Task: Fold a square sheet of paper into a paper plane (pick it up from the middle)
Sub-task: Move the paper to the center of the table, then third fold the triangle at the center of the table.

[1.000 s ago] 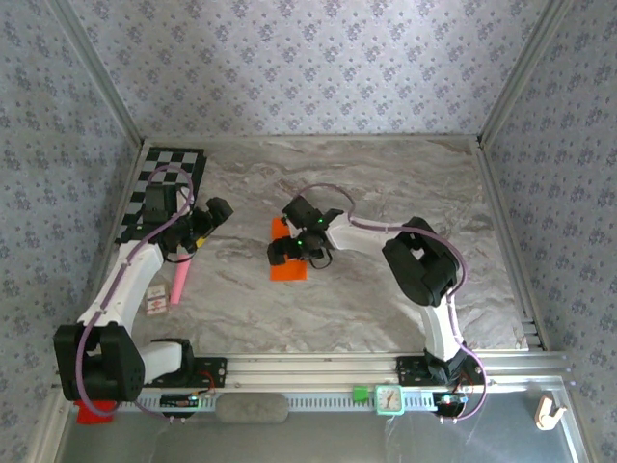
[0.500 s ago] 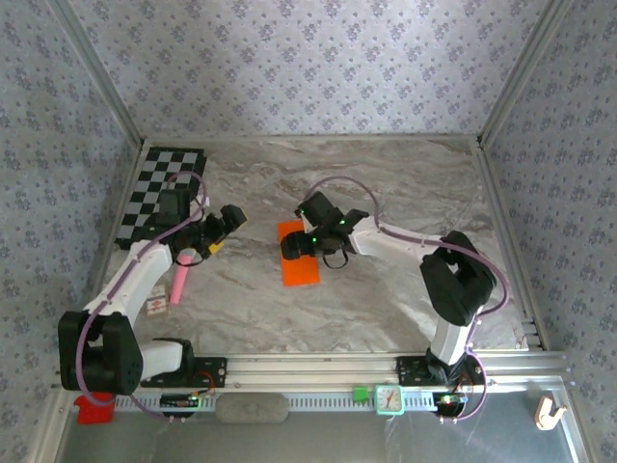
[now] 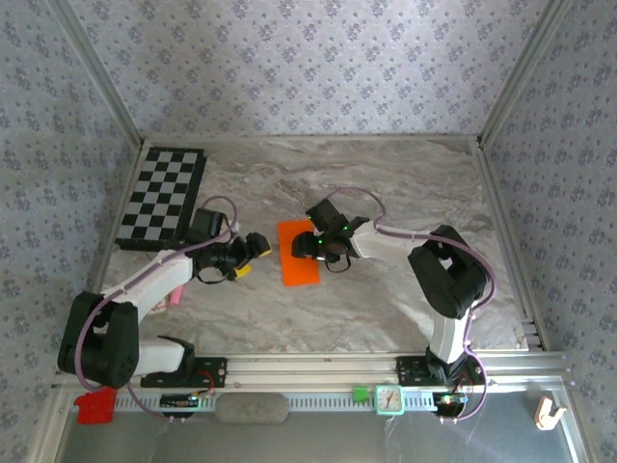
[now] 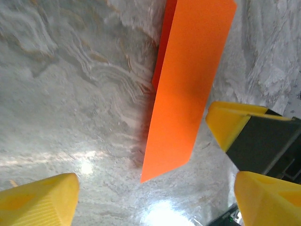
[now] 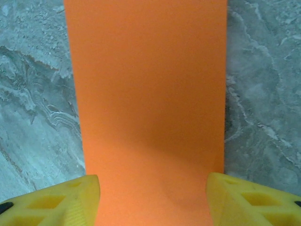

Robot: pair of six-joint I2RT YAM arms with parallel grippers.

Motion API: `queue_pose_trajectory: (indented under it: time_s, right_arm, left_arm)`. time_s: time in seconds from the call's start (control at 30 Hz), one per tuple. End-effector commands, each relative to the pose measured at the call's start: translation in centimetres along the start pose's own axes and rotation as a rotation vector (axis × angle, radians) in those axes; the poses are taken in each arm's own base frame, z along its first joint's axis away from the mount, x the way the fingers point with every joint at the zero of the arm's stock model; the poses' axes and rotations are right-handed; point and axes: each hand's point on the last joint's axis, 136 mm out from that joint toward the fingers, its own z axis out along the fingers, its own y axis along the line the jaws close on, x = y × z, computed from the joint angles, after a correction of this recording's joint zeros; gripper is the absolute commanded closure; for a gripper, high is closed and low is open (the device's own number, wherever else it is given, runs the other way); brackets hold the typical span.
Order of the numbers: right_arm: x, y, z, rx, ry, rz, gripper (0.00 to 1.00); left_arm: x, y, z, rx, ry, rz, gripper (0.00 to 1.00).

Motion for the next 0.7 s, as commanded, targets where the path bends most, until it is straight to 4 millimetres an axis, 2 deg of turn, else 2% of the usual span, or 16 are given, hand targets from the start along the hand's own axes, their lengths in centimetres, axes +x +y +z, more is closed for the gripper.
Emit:
queue_pose_trajectory:
  time_s: [0.0, 0.3, 0.67]
  right_arm:
    - [0.1, -0.3, 0.8, -0.018, 0.018, 0.044, 0.38]
    - [0.8, -1.0, 1.9, -0.028, 0.055, 0.072, 0.43]
    - [1.7, -3.0, 2.6, 0.008, 0.087, 0.119, 0.43]
  left_arm:
    - [0.8, -0.7, 1.0, 0.041, 0.033, -0.016, 0.21]
    - [1.9, -0.6, 2.9, 0.038, 0.087, -0.028, 0.38]
    - [2.8, -0.2, 4.8, 0.008, 0.150, -0.040, 0.44]
